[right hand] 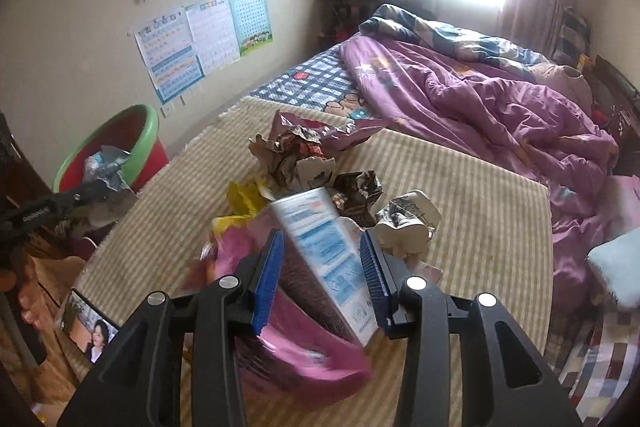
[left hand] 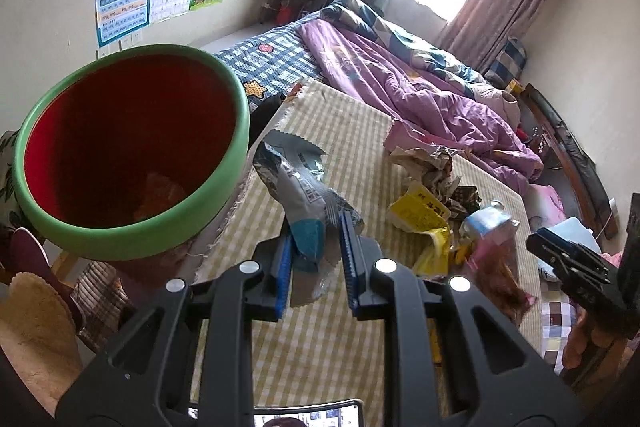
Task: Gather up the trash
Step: 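Lift the foil packet with the left gripper while the right gripper grasps a brown wrapper, then drop the foil packet and brown wrapper into the red bucket with both grippers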
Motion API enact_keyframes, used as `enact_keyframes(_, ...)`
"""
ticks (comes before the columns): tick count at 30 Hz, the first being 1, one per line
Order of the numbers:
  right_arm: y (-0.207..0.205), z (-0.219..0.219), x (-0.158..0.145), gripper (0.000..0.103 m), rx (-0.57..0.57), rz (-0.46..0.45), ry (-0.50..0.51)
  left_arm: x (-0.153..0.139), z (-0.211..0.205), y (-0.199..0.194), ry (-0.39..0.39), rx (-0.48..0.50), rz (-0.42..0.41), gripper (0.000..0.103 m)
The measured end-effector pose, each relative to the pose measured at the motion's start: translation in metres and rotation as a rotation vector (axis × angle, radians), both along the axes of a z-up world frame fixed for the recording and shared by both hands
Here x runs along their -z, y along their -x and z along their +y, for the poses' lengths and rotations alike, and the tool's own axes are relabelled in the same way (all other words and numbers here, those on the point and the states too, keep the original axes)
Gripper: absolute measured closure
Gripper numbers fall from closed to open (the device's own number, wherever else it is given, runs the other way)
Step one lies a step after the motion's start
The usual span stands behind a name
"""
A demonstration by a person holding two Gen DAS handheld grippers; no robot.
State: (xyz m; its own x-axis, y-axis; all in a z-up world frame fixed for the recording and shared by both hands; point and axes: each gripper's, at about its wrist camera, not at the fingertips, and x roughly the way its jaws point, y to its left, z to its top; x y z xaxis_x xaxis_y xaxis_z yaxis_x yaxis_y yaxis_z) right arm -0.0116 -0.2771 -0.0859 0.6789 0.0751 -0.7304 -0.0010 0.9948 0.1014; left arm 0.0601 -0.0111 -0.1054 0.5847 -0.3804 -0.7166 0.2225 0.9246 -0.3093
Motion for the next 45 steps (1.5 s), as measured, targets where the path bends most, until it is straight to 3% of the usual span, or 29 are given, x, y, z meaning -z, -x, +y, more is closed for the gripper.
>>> enact_keyframes(3, 0.012, 0.01, -0.007, 0.063, -0.061, -0.02, -0.046, 0.001, 0.002, 0.001, -0.001, 0.005, 0.0, 0.082)
enact_keyframes(8, 0.027, 0.039, 0.0, 0.063, -0.175, 0.015, 0.055, 0.0, 0.001, 0.0, -0.001, 0.009, -0.003, 0.082)
enact_keyframes(11, 0.025, 0.046, 0.016, 0.064, -0.182, 0.067, 0.084, -0.001, 0.0, 0.002, 0.0, 0.015, -0.001, 0.082)
enact_keyframes(12, 0.025, 0.046, 0.021, 0.066, -0.182, 0.088, 0.071, -0.001, -0.001, 0.003, 0.0, 0.018, -0.002, 0.082)
enact_keyframes(13, 0.022, 0.046, 0.025, 0.08, -0.178, 0.114, 0.065, -0.001, -0.001, 0.003, -0.001, 0.021, -0.004, 0.082)
enact_keyframes(14, 0.023, 0.047, 0.026, 0.085, -0.177, 0.115, 0.066, -0.002, -0.001, 0.003, -0.001, 0.023, -0.006, 0.082)
enact_keyframes(17, 0.028, 0.051, 0.016, 0.095, -0.195, 0.078, 0.076, -0.006, 0.002, 0.005, -0.002, 0.017, -0.02, 0.082)
enact_keyframes(25, 0.033, 0.069, -0.039, 0.096, -0.189, -0.172, 0.073, -0.023, 0.02, 0.008, -0.022, -0.029, -0.077, 0.082)
enact_keyframes(30, 0.008, 0.086, -0.055, 0.096, -0.183, -0.261, -0.036, -0.031, 0.041, 0.006, -0.063, -0.1, -0.109, 0.082)
enact_keyframes(34, -0.02, 0.104, -0.061, 0.096, -0.206, -0.28, -0.149, -0.033, 0.061, 0.002, -0.084, -0.15, -0.121, 0.082)
enact_keyframes(45, -0.078, 0.171, -0.057, 0.096, -0.298, -0.231, -0.256, -0.029, 0.112, -0.022, -0.096, -0.251, -0.131, 0.082)
